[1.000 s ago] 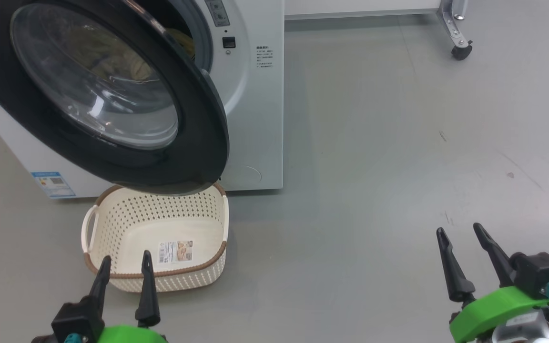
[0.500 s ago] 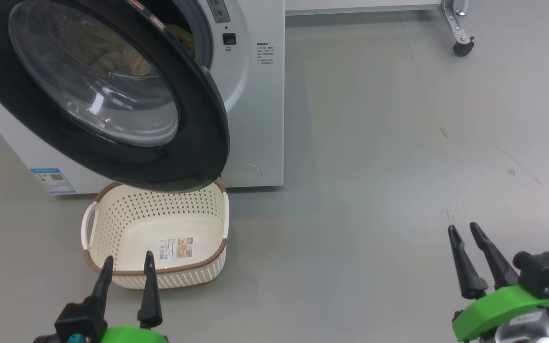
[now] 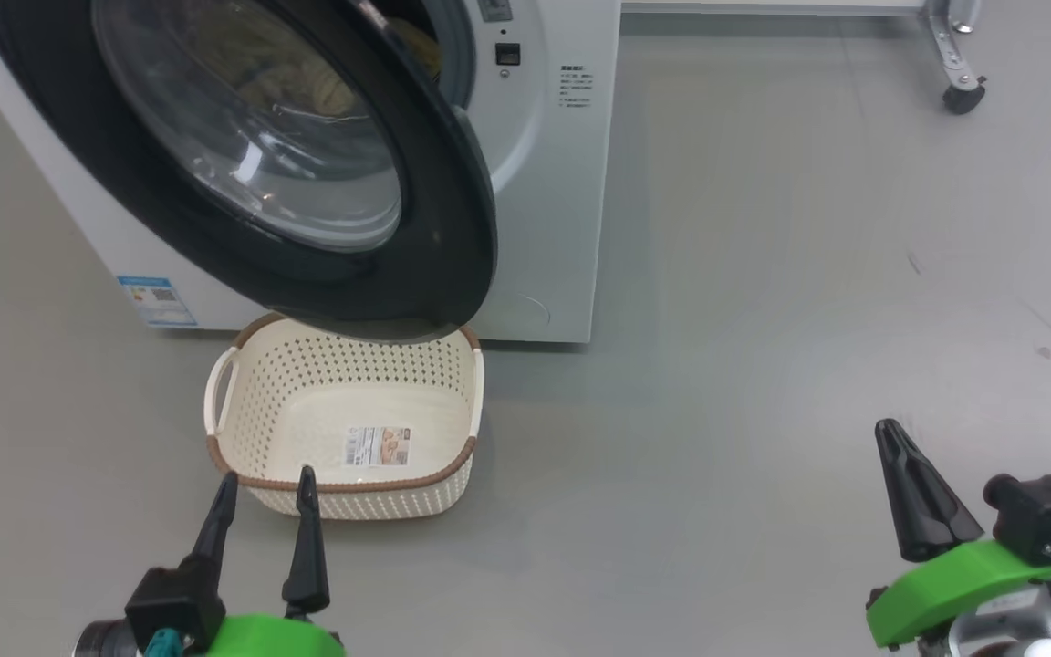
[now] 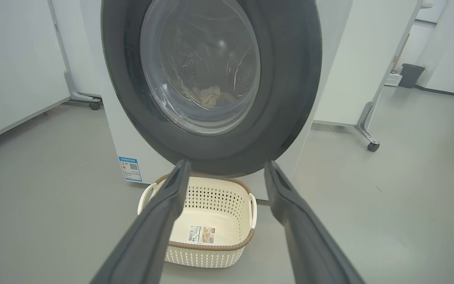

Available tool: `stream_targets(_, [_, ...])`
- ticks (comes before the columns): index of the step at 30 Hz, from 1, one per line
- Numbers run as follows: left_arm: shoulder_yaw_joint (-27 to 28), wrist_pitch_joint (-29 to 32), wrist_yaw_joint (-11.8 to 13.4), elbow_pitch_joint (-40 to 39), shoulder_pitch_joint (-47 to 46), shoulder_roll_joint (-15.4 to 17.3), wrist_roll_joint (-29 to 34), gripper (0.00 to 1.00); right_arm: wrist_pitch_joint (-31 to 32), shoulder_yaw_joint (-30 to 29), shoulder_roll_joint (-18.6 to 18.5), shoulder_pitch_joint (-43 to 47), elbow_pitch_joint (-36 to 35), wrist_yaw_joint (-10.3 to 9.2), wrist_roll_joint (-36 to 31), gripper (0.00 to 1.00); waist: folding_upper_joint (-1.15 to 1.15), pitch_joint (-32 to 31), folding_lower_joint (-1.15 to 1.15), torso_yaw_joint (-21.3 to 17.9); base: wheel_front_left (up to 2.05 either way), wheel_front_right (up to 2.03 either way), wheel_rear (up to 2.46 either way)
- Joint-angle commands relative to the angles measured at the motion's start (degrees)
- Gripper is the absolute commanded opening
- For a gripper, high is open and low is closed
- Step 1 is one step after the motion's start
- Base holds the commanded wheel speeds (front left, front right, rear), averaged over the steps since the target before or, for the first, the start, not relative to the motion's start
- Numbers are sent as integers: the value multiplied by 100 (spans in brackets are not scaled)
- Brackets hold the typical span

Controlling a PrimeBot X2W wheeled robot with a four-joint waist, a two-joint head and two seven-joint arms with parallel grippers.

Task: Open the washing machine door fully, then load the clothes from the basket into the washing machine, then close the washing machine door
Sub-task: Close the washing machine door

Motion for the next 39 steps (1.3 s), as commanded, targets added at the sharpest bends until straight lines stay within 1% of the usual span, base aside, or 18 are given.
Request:
stream_targets(1, [156,-83,-23,-168,-366,65,54,100,-24,159,-147,-364,-222,22,9,0,0,86,0,233,0,0,0])
stream_targets(5, [13,-114,-89,-109,-522,-7,83,100,-39,320,-269,-612,-200,22,52,0,0,208,0,634,0,0,0])
stream_targets(11, [-223,-205,-206,34,-802,-175,126,100,-131,807,-510,-1263,91,22,178,0,0,391,0,1346,0,0,0])
stream_targets(18, [-474,-312,-330,255,-1066,-356,164,100,-302,1469,-716,-2098,760,22,362,0,0,490,0,2104,0,0,0])
stream_targets(25, [-698,-409,-443,453,-1272,-504,172,100,-458,1836,-805,-2888,1594,22,518,0,0,647,0,2696,0,0,0])
stream_targets(26, [-698,-409,-443,453,-1272,-504,172,100,-458,1836,-805,-2888,1594,22,518,0,0,647,0,2696,0,0,0])
stream_targets(29, [-755,-449,-450,500,-1331,-565,161,100,-536,1968,-832,-3223,1988,22,562,0,0,753,0,2845,0,0,0])
stream_targets(39, [-718,-514,-302,333,-1383,-704,173,100,-908,2421,-994,-4522,3458,22,759,0,0,1116,0,2926,0,0,0])
